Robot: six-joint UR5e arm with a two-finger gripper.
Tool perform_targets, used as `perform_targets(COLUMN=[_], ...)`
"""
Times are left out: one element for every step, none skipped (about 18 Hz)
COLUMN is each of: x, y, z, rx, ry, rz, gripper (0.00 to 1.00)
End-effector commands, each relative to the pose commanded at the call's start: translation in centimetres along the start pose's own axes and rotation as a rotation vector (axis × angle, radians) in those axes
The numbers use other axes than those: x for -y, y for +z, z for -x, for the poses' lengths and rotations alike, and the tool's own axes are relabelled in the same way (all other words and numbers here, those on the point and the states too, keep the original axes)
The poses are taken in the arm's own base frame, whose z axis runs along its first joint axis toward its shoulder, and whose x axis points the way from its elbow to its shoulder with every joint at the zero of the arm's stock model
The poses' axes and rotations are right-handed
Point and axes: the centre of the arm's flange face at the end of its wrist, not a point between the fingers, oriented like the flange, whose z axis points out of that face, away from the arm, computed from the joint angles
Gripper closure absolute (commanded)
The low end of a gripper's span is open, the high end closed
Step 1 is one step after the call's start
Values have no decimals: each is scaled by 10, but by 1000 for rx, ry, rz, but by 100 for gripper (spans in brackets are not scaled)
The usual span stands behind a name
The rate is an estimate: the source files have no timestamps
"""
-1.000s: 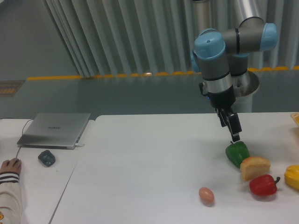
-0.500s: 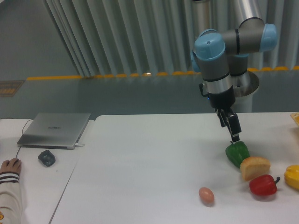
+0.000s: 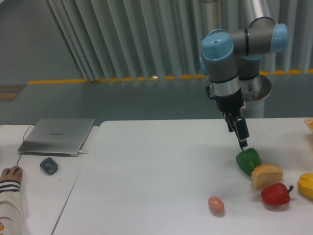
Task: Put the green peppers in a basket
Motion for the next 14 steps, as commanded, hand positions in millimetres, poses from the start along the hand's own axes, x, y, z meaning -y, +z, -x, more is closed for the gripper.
perform_targets(x=[0,0,1,0,0,0,0,0,0,1,2,2,2,4], y=[0,-1,-1,-3,-3,-3,-3,-3,-4,-4,-4,-4,-4,-5], z=[0,0,-1,-1,-1,-1,-1,-1,-1,-2,-2,-2,-2,-3], rx=[0,1,1,4,4,4,4,4,6,6,6,6,6,7], ry=[2,1,3,2,2,2,2,2,1,2,4,4,5,8], rz=[-1,-2,-2,-3,-3,-3,-3,-3,-3,-4,-4,-4,-5,-4], gripper=[0,0,0,0,0,0,0,0,0,0,0,0,0,0])
